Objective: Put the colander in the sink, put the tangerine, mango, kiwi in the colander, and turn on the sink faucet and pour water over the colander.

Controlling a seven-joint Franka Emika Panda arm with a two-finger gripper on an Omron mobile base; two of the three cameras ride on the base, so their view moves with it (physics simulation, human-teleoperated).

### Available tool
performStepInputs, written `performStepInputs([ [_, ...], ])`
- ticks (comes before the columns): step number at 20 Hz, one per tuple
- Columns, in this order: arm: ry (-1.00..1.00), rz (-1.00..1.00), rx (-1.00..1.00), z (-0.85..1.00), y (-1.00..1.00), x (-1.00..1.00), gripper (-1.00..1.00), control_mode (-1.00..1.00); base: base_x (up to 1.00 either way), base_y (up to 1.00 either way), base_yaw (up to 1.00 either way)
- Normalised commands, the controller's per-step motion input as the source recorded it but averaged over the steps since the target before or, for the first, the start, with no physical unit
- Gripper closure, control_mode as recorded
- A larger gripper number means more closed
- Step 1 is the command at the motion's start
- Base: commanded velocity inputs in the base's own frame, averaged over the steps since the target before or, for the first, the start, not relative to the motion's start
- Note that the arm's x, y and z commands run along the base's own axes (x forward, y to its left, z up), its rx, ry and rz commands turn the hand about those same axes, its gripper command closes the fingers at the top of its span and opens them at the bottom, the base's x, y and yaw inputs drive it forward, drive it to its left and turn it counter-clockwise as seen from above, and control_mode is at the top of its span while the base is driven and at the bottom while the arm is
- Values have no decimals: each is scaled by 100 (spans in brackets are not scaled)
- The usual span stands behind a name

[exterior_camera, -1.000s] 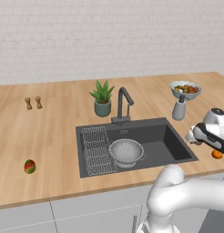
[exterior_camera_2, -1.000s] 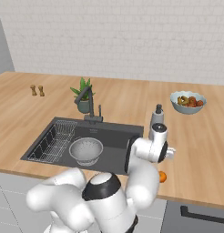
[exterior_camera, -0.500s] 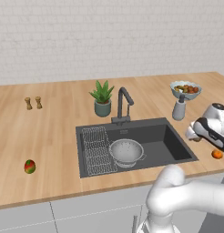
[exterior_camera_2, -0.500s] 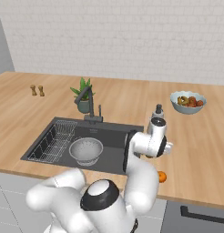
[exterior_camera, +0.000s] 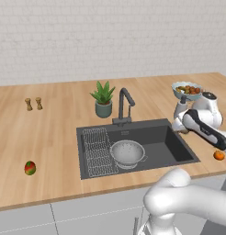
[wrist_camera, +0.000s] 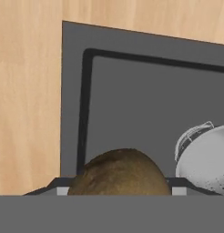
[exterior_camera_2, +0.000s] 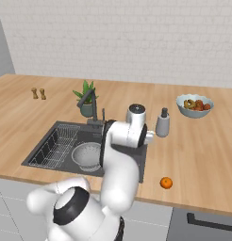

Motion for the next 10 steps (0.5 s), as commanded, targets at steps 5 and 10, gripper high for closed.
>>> performStepInputs([
  [5, 0, 2, 3, 5, 100, 0, 100, -100, 0, 0, 0],
  [10, 3, 9, 19, -8, 94, 0, 100, -100, 0, 0, 0],
])
